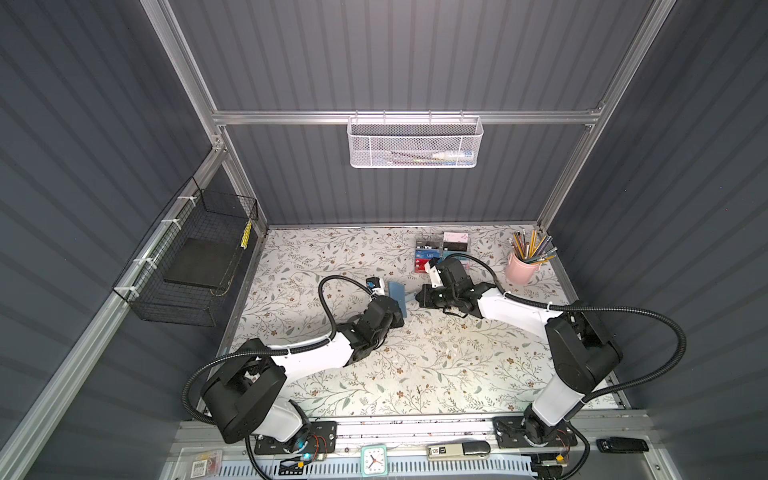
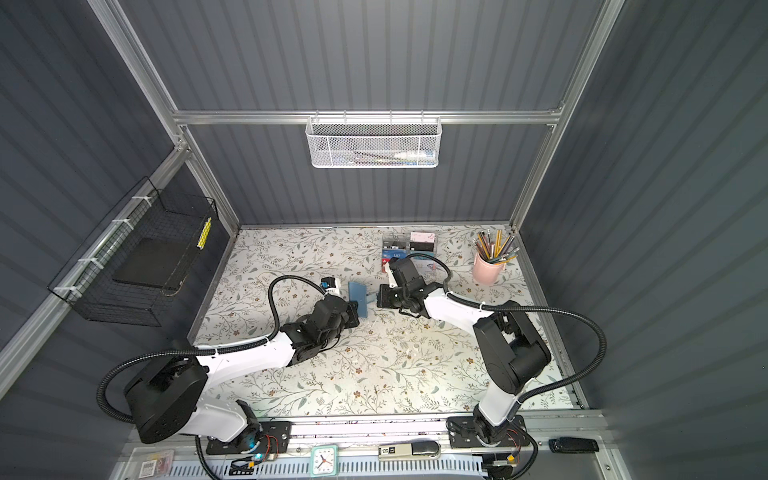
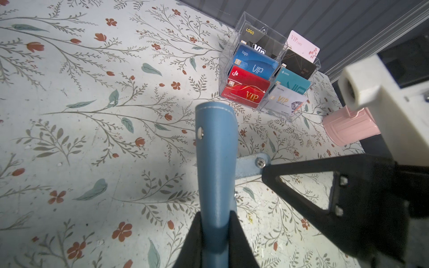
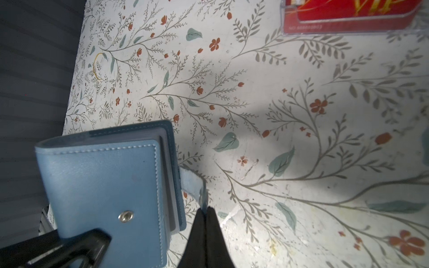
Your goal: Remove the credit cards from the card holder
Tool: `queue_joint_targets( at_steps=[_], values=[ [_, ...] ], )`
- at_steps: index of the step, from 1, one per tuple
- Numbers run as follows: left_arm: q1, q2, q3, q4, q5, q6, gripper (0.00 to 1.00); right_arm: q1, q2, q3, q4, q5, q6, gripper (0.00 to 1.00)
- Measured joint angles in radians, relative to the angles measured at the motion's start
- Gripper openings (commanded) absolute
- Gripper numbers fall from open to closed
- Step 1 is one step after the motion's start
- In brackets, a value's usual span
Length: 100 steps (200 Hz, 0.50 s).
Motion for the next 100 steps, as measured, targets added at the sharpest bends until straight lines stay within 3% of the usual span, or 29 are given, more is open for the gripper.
queue_joint_targets(
  at_steps=[100],
  values=[
    [-0.008,0.125,0.062,-0.026,-0.008,-0.012,0.00,-0.002,0.026,0.003,-0.035,0.010,0.000,0.00]
  ],
)
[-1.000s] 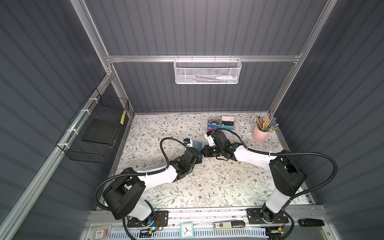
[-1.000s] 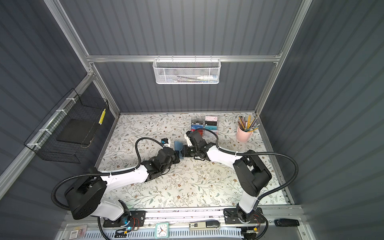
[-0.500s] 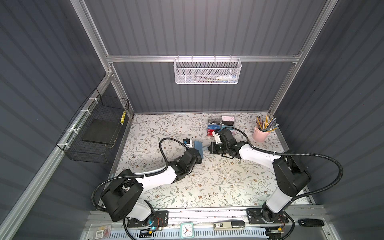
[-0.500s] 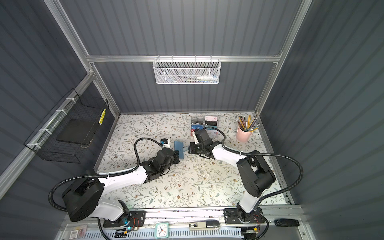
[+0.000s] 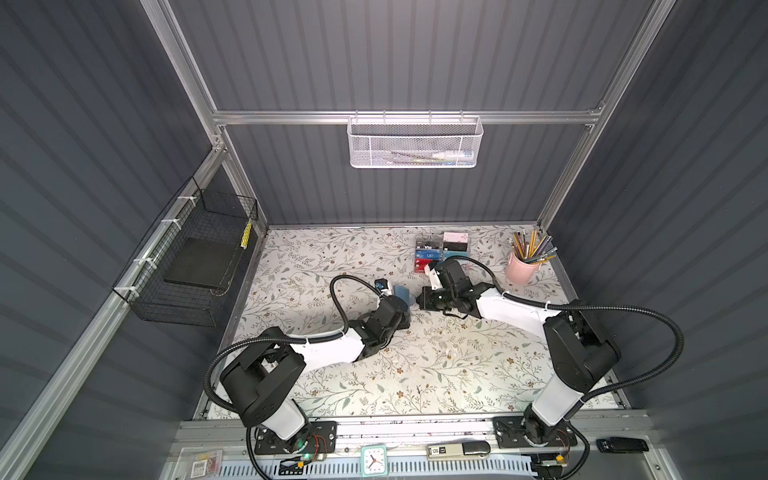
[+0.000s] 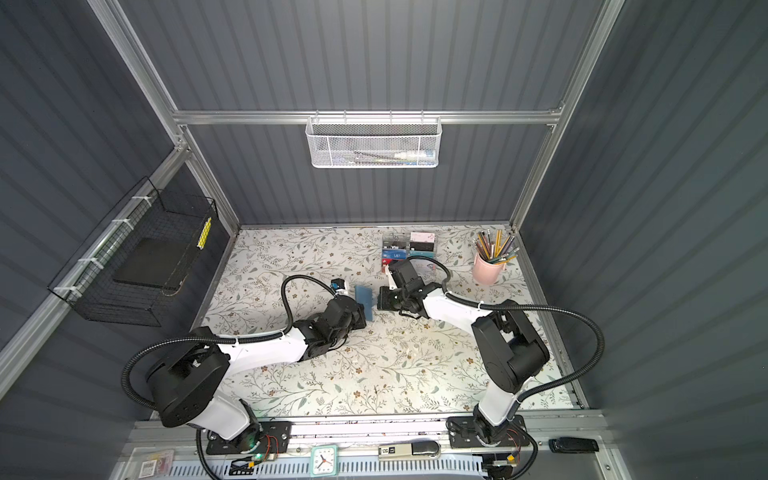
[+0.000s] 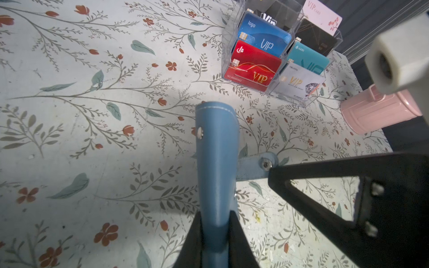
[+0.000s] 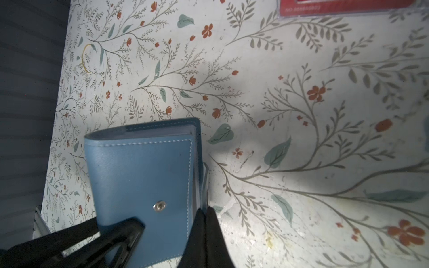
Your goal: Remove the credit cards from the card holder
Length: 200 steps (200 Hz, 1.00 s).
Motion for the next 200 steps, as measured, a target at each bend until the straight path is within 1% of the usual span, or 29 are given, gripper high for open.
queue_joint_targets(
  at_steps=[24,60,110,154,200],
  values=[
    [0.000,0.003,0.002,-0.024,-0.009,-0.007,0.00,-0.011,0.029,0.000,-0.006,0.001,0.002,0.00],
    [0.000,0.012,0.021,-0.037,-0.012,-0.011,0.00,-0.026,0.031,0.000,-0.007,0.000,0.008,0.00],
    [-0.002,0.094,0.092,-0.066,-0.014,-0.014,0.00,-0.034,0.031,-0.002,-0.006,0.000,0.016,0.00],
    [-0.002,0.148,0.143,-0.083,-0.013,-0.014,0.05,-0.049,0.031,-0.016,0.002,0.001,0.027,0.00],
    [0.002,0.162,0.158,-0.088,-0.001,-0.014,0.11,-0.066,0.031,-0.024,0.013,-0.004,0.039,0.00]
  ],
)
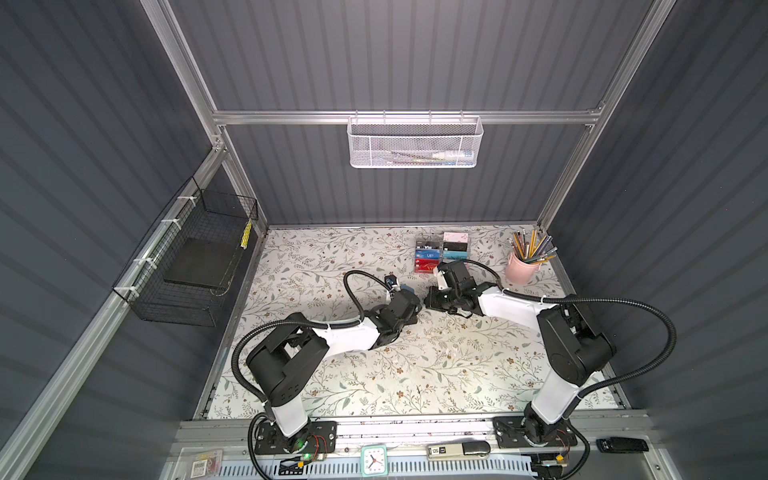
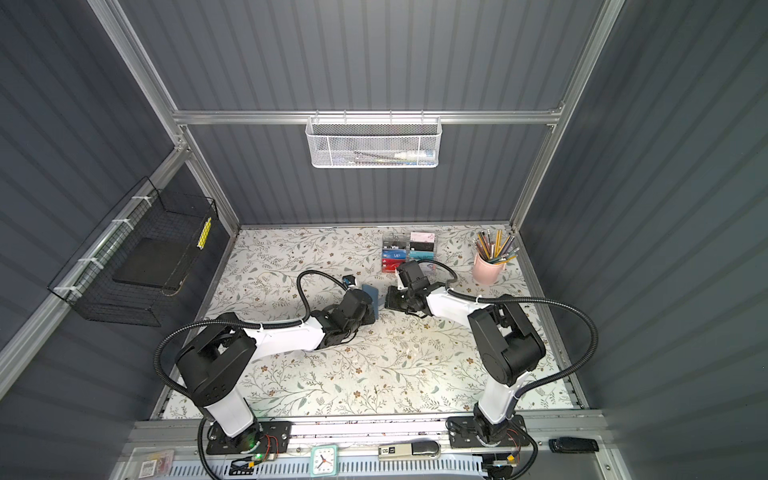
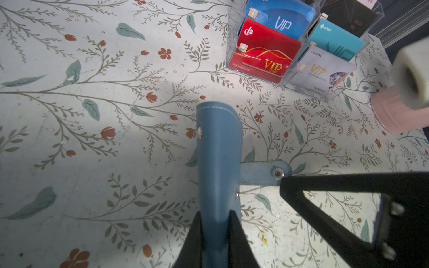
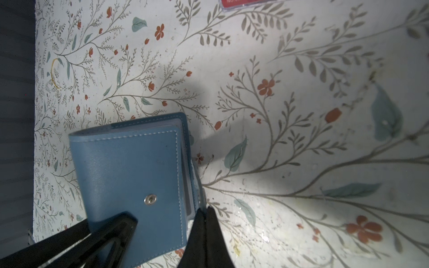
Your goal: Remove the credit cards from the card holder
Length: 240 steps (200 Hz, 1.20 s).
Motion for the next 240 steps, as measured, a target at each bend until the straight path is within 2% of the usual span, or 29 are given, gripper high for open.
queue_joint_targets(
  at_steps=[77,100,208,240],
  values=[
    [0.032,0.028,0.016,-0.034,0.002,-0.004,0.25,-0.030,-0.001,-0.001,0.016,-0.003,0.022,0.00],
    [0.045,0.049,0.016,-0.046,0.005,-0.005,0.34,-0.030,-0.001,-0.001,0.025,-0.012,0.022,0.00],
    [0.071,0.034,-0.008,-0.124,0.002,0.004,0.51,-0.030,-0.001,-0.001,0.034,-0.046,0.023,0.00],
    [0.082,-0.035,-0.047,-0.165,0.002,0.014,0.62,-0.024,0.000,-0.001,0.035,-0.052,0.027,0.17]
  ],
)
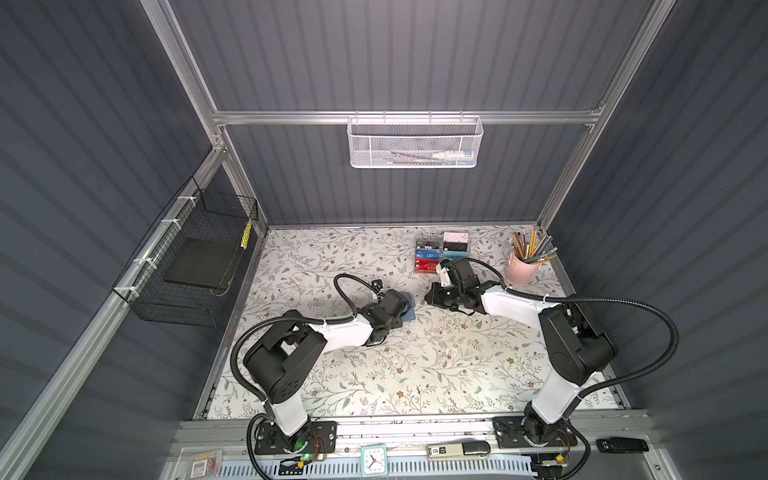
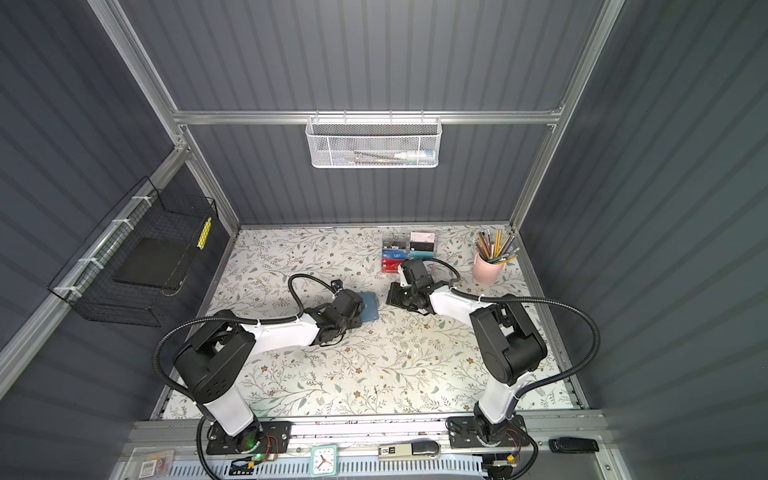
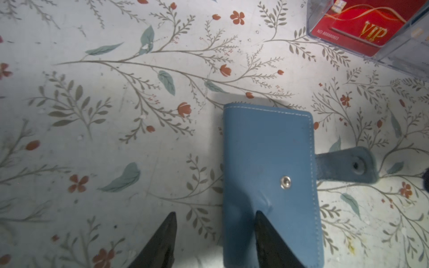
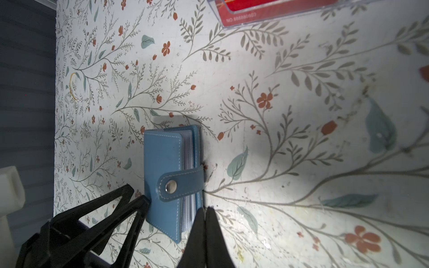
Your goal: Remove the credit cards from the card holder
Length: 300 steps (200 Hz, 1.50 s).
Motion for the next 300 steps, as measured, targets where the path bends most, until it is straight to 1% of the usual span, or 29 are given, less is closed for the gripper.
queue_joint_targets(
  at_steps=[12,31,35,40,44,55,56,59,61,83,91,127,149,173,198,227,240,254,267,300],
  values=[
    [0.003,-0.036,-0.011,-0.010,0.000,0.006,0.68,0.006,0.000,0.000,0.001,0.000,0.001,0.24],
    [0.014,-0.098,-0.025,-0.014,0.001,0.009,0.77,0.024,0.002,0.001,0.001,0.006,-0.010,0.40],
    [0.016,-0.110,-0.029,-0.014,0.001,0.011,0.81,0.030,0.002,0.002,-0.001,0.010,-0.014,0.42],
    [0.018,-0.128,-0.034,-0.015,0.001,0.011,0.83,0.037,0.003,0.002,-0.002,0.016,-0.013,0.45],
    [0.020,-0.143,-0.040,-0.014,0.002,0.009,0.88,0.042,0.003,0.003,-0.002,0.016,-0.021,0.46],
    [0.023,-0.182,-0.058,-0.011,0.005,0.008,0.90,0.056,0.004,0.005,-0.005,0.027,-0.029,0.51],
    [0.023,-0.184,-0.060,-0.011,0.005,0.006,0.90,0.056,0.004,0.005,-0.005,0.027,-0.031,0.51],
    [0.024,-0.193,-0.064,-0.011,0.006,0.010,0.98,0.060,0.004,0.006,-0.006,0.029,-0.029,0.53],
    [0.025,-0.198,-0.068,-0.010,0.008,0.008,0.99,0.063,0.004,0.007,-0.008,0.032,-0.032,0.54],
    [0.035,-0.244,-0.112,0.008,0.035,0.003,1.00,0.079,0.005,0.019,-0.014,0.047,-0.052,0.63],
    [0.037,-0.254,-0.132,0.023,0.049,0.001,1.00,0.082,0.006,0.025,-0.016,0.053,-0.057,0.65],
    [0.066,-0.311,-0.229,0.063,0.124,-0.023,1.00,0.086,0.063,0.080,-0.028,0.074,-0.067,0.66],
    [0.081,-0.350,-0.255,0.069,0.160,-0.034,1.00,0.092,0.106,0.108,-0.042,0.090,-0.074,0.61],
    [0.087,-0.385,-0.257,0.087,0.182,-0.038,1.00,0.100,0.138,0.129,-0.056,0.116,-0.084,0.48],
    [0.088,-0.393,-0.257,0.111,0.218,-0.039,1.00,0.104,0.142,0.132,-0.063,0.144,-0.088,0.32],
    [0.088,-0.366,-0.257,0.156,0.276,-0.042,1.00,0.103,0.142,0.137,-0.067,0.172,-0.097,0.16],
    [0.088,-0.338,-0.255,0.167,0.300,-0.042,1.00,0.099,0.142,0.137,-0.065,0.178,-0.097,0.11],
    [0.088,-0.307,-0.247,0.170,0.318,-0.041,1.00,0.096,0.142,0.137,-0.064,0.180,-0.099,0.08],
    [0.088,-0.286,-0.237,0.169,0.328,-0.041,1.00,0.092,0.142,0.137,-0.062,0.181,-0.100,0.00],
    [0.088,-0.265,-0.204,0.171,0.343,-0.041,1.00,0.082,0.130,0.130,-0.062,0.181,-0.101,0.00]
  ],
)
